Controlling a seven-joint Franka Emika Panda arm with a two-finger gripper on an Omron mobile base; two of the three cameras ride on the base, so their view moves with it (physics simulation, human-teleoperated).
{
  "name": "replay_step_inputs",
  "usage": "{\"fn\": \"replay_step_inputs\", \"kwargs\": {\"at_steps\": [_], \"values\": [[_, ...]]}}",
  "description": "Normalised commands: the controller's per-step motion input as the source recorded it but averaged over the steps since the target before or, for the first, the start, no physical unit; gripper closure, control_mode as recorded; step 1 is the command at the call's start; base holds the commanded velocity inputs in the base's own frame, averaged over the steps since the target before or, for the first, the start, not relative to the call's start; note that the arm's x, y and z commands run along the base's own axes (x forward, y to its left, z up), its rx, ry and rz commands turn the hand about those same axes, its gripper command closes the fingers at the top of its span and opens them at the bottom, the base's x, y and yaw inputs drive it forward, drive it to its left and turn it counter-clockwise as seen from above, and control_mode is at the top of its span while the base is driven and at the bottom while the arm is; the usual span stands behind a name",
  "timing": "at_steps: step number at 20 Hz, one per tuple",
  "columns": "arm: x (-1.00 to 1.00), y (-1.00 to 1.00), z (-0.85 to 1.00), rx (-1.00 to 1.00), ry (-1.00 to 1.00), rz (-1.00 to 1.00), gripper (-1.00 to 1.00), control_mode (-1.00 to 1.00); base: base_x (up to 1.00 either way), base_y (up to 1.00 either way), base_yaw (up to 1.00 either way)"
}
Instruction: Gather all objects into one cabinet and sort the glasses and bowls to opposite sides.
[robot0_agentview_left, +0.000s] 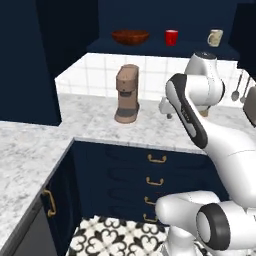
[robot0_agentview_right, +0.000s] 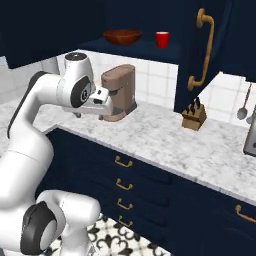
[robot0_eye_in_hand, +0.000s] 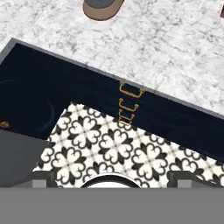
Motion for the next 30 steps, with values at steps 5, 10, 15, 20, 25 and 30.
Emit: {"fn": "replay_step_inputs", "kwargs": {"at_steps": [5, 10, 15, 20, 25, 30], "values": [[0.0, 0.0, 0.0, 0.0, 0.0, 0.0, -1.0, 1.0, -0.89, -0.51, 0.43], [0.0, 0.0, 0.0, 0.0, 0.0, 0.0, -1.0, 1.0, -0.58, -0.1, 0.5], [0.0, 0.0, 0.0, 0.0, 0.0, 0.0, -1.0, 1.0, -0.26, 0.0, 0.57], [0.0, 0.0, 0.0, 0.0, 0.0, 0.0, -1.0, 1.0, -0.22, -0.02, 0.55], [0.0, 0.0, 0.0, 0.0, 0.0, 0.0, -1.0, 1.0, -0.18, -0.05, 0.52], [0.0, 0.0, 0.0, 0.0, 0.0, 0.0, -1.0, 1.0, -0.15, 0.0, 0.5]]}}
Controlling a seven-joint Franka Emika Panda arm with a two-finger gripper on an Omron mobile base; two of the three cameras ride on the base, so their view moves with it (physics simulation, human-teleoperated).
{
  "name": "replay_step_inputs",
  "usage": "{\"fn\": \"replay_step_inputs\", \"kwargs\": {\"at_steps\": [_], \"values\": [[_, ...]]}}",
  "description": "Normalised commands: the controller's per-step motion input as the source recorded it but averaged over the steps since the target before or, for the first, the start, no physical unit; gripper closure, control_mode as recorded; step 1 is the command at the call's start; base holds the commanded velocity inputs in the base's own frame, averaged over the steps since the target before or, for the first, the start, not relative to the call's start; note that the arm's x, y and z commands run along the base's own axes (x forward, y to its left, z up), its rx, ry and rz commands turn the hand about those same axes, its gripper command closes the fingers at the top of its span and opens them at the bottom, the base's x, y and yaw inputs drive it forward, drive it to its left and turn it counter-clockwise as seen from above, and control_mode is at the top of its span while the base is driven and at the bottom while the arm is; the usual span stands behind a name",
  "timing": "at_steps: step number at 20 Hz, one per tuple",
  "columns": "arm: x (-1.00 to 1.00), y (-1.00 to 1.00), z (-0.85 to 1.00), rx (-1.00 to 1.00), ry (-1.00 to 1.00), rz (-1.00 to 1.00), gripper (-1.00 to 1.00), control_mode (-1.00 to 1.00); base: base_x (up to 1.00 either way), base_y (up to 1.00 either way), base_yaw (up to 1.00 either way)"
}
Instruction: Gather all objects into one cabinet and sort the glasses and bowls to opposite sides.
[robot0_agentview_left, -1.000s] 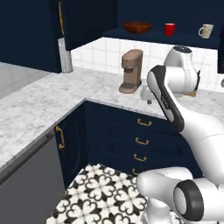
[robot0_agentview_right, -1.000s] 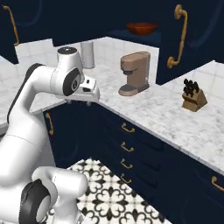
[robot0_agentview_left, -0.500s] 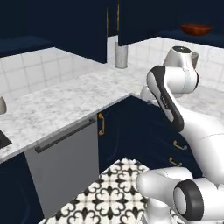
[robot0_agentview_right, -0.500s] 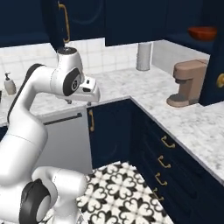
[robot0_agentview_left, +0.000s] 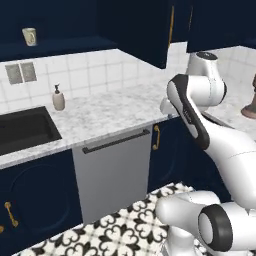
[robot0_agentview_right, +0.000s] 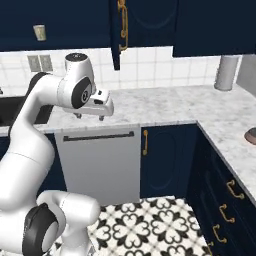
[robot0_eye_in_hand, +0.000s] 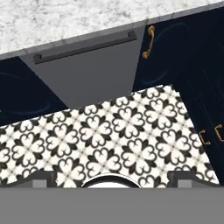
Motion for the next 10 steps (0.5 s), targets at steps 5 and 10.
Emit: {"fn": "replay_step_inputs", "kwargs": {"at_steps": [5, 10], "values": [[0.0, 0.0, 0.0, 0.0, 0.0, 0.0, -1.0, 1.0, -0.06, 0.0, 0.45], [0.0, 0.0, 0.0, 0.0, 0.0, 0.0, -1.0, 1.0, 0.0, 0.0, 0.38]]}}
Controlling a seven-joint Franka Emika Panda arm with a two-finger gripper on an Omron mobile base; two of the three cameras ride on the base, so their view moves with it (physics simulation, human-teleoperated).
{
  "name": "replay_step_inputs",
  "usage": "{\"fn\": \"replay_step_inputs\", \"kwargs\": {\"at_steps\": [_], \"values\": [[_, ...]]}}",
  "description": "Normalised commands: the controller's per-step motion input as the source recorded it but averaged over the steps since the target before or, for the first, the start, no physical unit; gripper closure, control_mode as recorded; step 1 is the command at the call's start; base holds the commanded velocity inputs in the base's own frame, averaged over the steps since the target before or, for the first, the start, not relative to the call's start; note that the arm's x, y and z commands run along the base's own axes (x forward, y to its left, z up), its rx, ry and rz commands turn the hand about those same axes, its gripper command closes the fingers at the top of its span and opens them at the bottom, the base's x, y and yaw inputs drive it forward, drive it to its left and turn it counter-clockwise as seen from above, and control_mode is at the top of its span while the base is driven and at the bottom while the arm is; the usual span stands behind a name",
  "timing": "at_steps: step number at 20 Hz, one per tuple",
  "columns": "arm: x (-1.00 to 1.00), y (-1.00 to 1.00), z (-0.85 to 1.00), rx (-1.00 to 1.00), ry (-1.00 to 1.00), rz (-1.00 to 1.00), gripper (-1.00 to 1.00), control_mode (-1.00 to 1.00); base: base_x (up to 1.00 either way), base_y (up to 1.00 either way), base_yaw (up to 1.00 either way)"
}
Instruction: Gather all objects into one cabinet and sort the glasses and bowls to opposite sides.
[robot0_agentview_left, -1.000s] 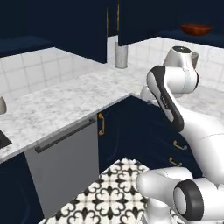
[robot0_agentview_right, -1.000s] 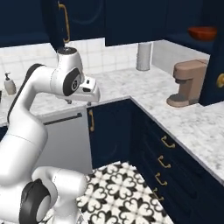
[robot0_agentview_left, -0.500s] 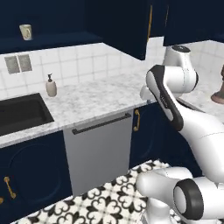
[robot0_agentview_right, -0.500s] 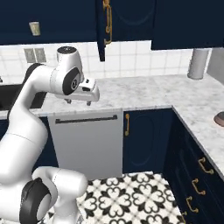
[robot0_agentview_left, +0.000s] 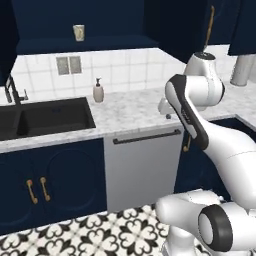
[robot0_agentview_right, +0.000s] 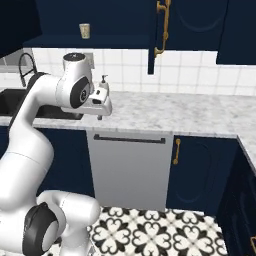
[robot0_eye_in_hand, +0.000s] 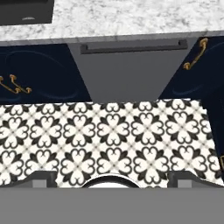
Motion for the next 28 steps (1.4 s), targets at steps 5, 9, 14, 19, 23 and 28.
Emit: {"fn": "replay_step_inputs", "kwargs": {"at_steps": [5, 9, 14, 19, 23, 28], "values": [[0.0, 0.0, 0.0, 0.0, 0.0, 0.0, -1.0, 1.0, 0.0, 0.0, 0.34], [0.0, 0.0, 0.0, 0.0, 0.0, 0.0, -1.0, 1.0, 0.0, 0.0, 0.11], [0.0, 0.0, 0.0, 0.0, 0.0, 0.0, -1.0, 1.0, 0.04, 0.08, 0.05], [0.0, 0.0, 0.0, 0.0, 0.0, 0.0, -1.0, 1.0, 0.29, 0.02, 0.07], [0.0, 0.0, 0.0, 0.0, 0.0, 0.0, -1.0, 1.0, 0.65, 0.08, 0.0], [0.0, 0.0, 0.0, 0.0, 0.0, 0.0, -1.0, 1.0, 0.7, 0.32, -0.01]]}}
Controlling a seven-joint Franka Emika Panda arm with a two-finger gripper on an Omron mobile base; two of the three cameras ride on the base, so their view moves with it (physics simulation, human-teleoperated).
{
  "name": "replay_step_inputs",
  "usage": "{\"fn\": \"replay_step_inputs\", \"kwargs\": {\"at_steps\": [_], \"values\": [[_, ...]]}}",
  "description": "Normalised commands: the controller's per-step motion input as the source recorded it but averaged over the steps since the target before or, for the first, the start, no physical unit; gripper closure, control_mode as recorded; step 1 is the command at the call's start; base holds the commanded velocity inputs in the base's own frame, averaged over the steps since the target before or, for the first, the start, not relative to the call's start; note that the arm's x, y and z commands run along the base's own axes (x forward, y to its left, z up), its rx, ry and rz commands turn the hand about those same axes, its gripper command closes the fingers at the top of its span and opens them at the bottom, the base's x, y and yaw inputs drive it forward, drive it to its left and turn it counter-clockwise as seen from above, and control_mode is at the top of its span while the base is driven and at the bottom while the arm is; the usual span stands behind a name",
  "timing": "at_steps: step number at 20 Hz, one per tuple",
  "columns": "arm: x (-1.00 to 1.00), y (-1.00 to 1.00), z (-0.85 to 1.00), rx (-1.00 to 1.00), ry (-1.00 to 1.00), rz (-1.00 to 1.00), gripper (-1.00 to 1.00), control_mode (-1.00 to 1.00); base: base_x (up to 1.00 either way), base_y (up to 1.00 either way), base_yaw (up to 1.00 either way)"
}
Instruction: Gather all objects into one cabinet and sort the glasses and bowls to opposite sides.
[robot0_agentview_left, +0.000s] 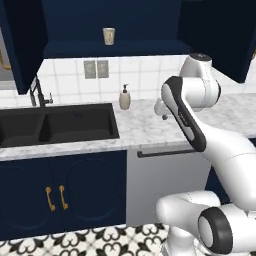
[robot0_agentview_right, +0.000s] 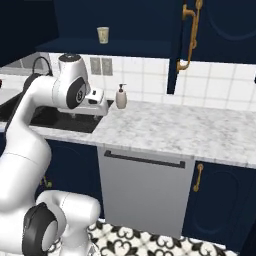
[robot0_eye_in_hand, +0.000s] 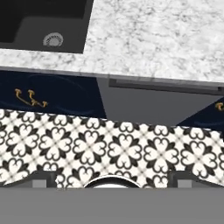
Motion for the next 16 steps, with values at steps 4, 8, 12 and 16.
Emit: {"fn": "replay_step_inputs", "kwargs": {"at_steps": [4, 8, 12, 16], "values": [[0.0, 0.0, 0.0, 0.0, 0.0, 0.0, -1.0, 1.0, 0.63, 0.52, -0.01], [0.0, 0.0, 0.0, 0.0, 0.0, 0.0, -1.0, 1.0, 0.66, 0.53, 0.0], [0.0, 0.0, 0.0, 0.0, 0.0, 0.0, -1.0, 1.0, 0.76, 0.23, -0.02], [0.0, 0.0, 0.0, 0.0, 0.0, 0.0, -1.0, 1.0, 0.77, 0.06, -0.04]]}}
